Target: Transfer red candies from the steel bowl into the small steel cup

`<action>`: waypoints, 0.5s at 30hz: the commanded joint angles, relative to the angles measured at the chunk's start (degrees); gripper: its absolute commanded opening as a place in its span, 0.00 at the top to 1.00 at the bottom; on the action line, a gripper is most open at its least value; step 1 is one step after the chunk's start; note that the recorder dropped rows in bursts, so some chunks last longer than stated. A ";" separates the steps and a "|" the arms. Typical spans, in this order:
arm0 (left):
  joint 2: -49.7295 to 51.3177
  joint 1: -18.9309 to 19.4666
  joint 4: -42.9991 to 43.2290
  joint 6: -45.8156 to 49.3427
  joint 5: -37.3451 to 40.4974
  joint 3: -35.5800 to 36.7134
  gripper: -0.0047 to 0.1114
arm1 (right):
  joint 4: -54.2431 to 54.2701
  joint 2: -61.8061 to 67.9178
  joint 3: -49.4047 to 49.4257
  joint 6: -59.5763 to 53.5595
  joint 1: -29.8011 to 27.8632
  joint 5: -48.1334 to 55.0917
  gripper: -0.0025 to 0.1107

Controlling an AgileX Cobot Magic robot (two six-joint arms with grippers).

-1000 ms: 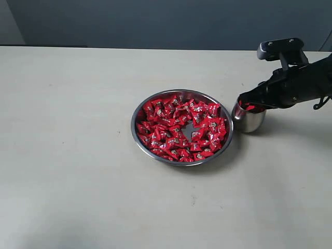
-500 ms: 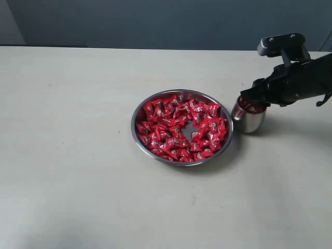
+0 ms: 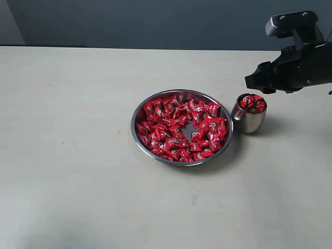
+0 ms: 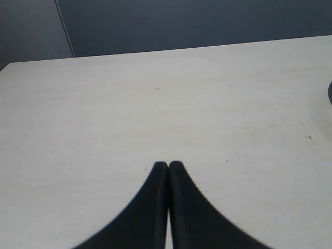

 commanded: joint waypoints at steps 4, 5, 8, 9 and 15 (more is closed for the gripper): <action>-0.27 -0.46 0.11 -0.09 -0.31 -0.48 0.96 | 1.83 -6.38 0.34 -0.14 0.22 3.76 0.69; -0.27 -0.46 0.11 -0.09 -0.31 -0.48 0.96 | 2.39 -7.26 0.77 -0.14 0.22 3.59 0.75; -0.27 -0.46 0.11 -0.09 -0.31 -0.48 0.96 | 2.73 -10.53 2.56 -0.14 0.22 3.24 0.91; -0.27 -0.46 0.11 -0.09 -0.31 -0.48 0.96 | 2.73 -11.76 3.24 -0.14 0.22 3.24 0.97; -0.27 -0.46 0.11 -0.09 -0.31 -0.48 0.96 | 5.73 -18.17 6.36 -0.14 0.22 4.11 0.98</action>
